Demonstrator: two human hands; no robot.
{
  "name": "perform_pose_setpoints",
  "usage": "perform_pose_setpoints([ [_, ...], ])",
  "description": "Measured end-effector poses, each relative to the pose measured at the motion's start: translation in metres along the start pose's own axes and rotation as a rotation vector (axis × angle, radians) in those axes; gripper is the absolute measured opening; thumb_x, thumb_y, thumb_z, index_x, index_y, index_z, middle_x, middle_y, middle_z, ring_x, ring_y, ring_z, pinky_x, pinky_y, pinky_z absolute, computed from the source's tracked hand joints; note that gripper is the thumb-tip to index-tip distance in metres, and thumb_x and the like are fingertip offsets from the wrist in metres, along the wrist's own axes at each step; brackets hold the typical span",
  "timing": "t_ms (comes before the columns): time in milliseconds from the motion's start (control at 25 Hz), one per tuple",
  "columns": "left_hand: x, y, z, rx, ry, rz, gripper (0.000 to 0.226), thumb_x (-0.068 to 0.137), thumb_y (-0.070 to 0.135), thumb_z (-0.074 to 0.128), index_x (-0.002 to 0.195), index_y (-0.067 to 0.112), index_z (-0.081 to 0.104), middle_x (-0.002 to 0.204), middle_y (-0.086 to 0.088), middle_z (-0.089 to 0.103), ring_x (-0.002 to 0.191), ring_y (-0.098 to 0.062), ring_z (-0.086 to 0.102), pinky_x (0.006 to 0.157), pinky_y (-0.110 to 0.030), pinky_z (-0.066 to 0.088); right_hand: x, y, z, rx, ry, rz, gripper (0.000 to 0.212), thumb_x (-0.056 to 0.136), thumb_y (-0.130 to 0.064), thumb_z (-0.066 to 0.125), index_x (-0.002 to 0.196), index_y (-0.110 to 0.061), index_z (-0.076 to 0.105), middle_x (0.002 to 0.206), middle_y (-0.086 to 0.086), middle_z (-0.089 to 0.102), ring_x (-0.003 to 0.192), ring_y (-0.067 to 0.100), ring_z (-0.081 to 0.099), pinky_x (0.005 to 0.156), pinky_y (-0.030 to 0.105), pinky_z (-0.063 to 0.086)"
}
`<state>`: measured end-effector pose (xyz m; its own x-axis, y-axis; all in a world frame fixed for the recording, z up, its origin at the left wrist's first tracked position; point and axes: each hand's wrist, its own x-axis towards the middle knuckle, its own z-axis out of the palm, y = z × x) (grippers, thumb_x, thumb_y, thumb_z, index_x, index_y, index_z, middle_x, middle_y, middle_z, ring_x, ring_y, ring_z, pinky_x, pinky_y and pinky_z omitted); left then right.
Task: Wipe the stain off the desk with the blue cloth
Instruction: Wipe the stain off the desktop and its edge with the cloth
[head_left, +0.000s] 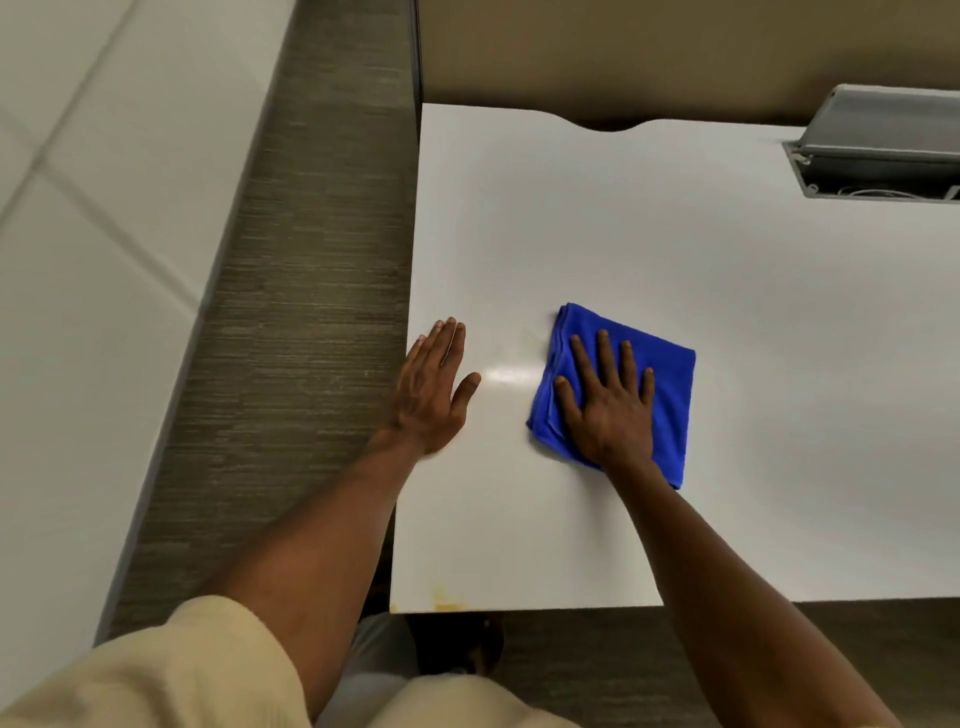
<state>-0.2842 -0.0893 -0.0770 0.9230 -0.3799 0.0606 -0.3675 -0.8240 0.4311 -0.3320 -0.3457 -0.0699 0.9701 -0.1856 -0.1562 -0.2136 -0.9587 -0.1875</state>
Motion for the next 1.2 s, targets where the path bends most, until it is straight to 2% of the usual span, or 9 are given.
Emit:
perform_pose_setpoints([
  [200, 0.001, 0.0, 0.0, 0.011, -0.001, -0.004, 0.069, 0.105, 0.044, 0.029, 0.162, 0.006, 0.017, 0.17, -0.012, 0.016, 0.159, -0.025, 0.013, 0.129, -0.04, 0.009, -0.077, -0.012, 0.011, -0.015, -0.019, -0.139, 0.068, 0.105, -0.066, 0.016, 0.165, -0.041, -0.004, 0.176, -0.005, -0.004, 0.163, 0.026, -0.007, 0.129, 0.059, 0.002],
  [400, 0.002, -0.002, 0.003, 0.03, 0.01, 0.003, 0.073, 0.103, 0.052, 0.019, 0.163, 0.009, 0.016, 0.171, -0.013, 0.014, 0.159, -0.025, 0.01, 0.129, -0.042, 0.009, -0.161, 0.005, 0.035, -0.082, -0.026, -0.21, 0.07, 0.104, -0.069, 0.022, 0.166, -0.04, 0.009, 0.177, -0.006, 0.002, 0.163, 0.027, 0.003, 0.126, 0.061, 0.013],
  [600, 0.003, -0.004, 0.006, 0.03, 0.008, 0.008, 0.071, 0.105, 0.05, 0.023, 0.163, 0.009, 0.017, 0.171, -0.013, 0.014, 0.159, -0.025, 0.011, 0.129, -0.043, 0.011, -0.079, -0.015, 0.02, -0.073, -0.038, -0.257, 0.07, 0.103, -0.071, 0.02, 0.165, -0.044, 0.002, 0.177, -0.007, -0.001, 0.163, 0.026, -0.002, 0.128, 0.06, 0.004],
  [760, 0.004, -0.003, 0.002, 0.033, 0.012, 0.017, 0.071, 0.104, 0.048, 0.027, 0.161, 0.006, 0.023, 0.169, -0.015, 0.022, 0.158, -0.027, 0.017, 0.128, -0.046, 0.016, 0.02, -0.047, 0.008, -0.044, -0.01, -0.187, 0.068, 0.104, -0.069, 0.02, 0.165, -0.044, 0.002, 0.177, -0.004, 0.005, 0.163, 0.03, 0.0, 0.128, 0.062, 0.002],
  [880, 0.002, -0.002, 0.001, 0.038, -0.005, 0.008, 0.071, 0.105, 0.048, 0.025, 0.161, 0.005, 0.021, 0.169, -0.015, 0.021, 0.158, -0.026, 0.016, 0.128, -0.046, 0.016, 0.055, -0.068, 0.002, -0.036, -0.02, -0.155, 0.069, 0.104, -0.069, 0.018, 0.166, -0.042, 0.004, 0.177, 0.001, 0.005, 0.162, 0.033, -0.002, 0.128, 0.064, 0.001],
  [960, 0.003, -0.001, -0.002, 0.025, -0.02, -0.003, 0.072, 0.104, 0.048, 0.023, 0.162, 0.004, 0.019, 0.169, -0.014, 0.02, 0.158, -0.026, 0.015, 0.128, -0.045, 0.016, 0.048, -0.069, 0.002, -0.007, -0.021, -0.152, 0.07, 0.104, -0.069, 0.017, 0.166, -0.04, 0.002, 0.177, 0.001, 0.003, 0.162, 0.032, -0.004, 0.128, 0.063, 0.001],
  [1080, 0.002, -0.002, 0.0, 0.024, -0.021, -0.008, 0.074, 0.103, 0.049, 0.021, 0.162, 0.004, 0.018, 0.169, -0.014, 0.019, 0.158, -0.026, 0.015, 0.128, -0.044, 0.015, -0.011, -0.066, 0.017, 0.002, 0.011, -0.203, 0.071, 0.104, -0.07, 0.02, 0.166, -0.041, -0.002, 0.177, -0.002, -0.001, 0.163, 0.03, -0.005, 0.129, 0.06, -0.001],
  [1200, 0.002, -0.005, 0.004, 0.022, -0.015, -0.008, 0.073, 0.104, 0.049, 0.021, 0.162, 0.005, 0.016, 0.17, -0.013, 0.018, 0.159, -0.024, 0.013, 0.129, -0.043, 0.014, -0.084, -0.045, 0.032, -0.038, -0.004, -0.343, 0.072, 0.103, -0.072, 0.021, 0.166, -0.042, 0.003, 0.177, -0.007, -0.002, 0.163, 0.025, -0.004, 0.128, 0.055, 0.0],
])
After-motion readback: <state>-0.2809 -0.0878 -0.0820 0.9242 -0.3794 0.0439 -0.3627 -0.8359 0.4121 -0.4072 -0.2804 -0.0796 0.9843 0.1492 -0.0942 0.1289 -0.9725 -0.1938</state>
